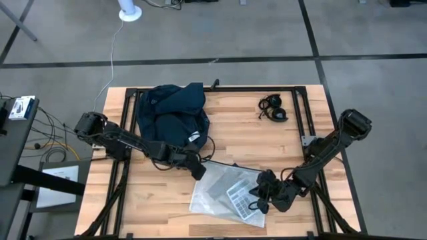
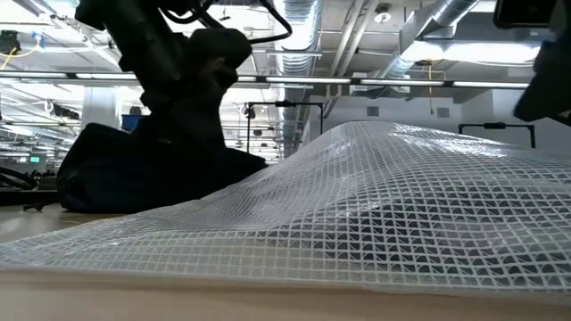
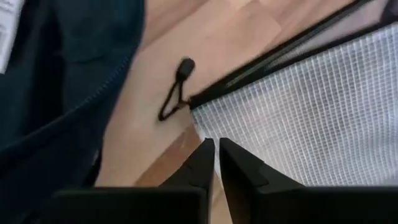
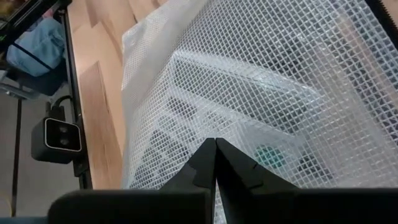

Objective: Unpack backpack
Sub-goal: Close the white zip lock bag

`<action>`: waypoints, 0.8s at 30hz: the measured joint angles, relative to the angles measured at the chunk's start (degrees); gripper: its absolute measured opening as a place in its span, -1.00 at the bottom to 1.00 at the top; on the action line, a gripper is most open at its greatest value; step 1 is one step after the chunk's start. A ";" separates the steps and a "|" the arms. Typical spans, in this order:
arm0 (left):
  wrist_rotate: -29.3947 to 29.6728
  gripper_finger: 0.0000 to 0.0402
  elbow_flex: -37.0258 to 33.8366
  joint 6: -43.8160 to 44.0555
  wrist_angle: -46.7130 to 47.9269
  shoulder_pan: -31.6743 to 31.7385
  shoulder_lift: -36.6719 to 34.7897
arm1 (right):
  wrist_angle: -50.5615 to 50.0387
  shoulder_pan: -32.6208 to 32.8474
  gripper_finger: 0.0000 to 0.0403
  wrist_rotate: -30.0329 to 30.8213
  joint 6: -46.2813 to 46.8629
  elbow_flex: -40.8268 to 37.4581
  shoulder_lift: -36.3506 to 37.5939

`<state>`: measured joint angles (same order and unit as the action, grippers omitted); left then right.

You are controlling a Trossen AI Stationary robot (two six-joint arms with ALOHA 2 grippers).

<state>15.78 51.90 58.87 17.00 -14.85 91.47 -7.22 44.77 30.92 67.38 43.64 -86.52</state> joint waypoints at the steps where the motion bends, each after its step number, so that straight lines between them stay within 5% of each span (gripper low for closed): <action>1: -0.45 -0.90 0.00 0.06 0.16 0.13 -0.01 | 0.00 0.33 -1.00 -0.01 -0.21 0.00 0.00; 14: -2.54 -0.30 -2.79 5.40 0.45 2.10 0.49 | 0.02 2.12 -1.00 1.30 -4.09 0.00 0.00; 19: -11.02 -0.04 -8.28 6.19 -14.17 4.35 0.49 | 0.10 2.08 -1.00 2.13 -6.25 0.00 0.00; 24: -11.14 0.08 -9.77 6.57 -17.85 4.61 0.49 | 0.11 2.08 -1.00 2.20 -6.37 0.00 0.00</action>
<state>4.64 42.13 65.44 -0.85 -10.24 91.96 -7.11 46.85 33.12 61.01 43.64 -86.52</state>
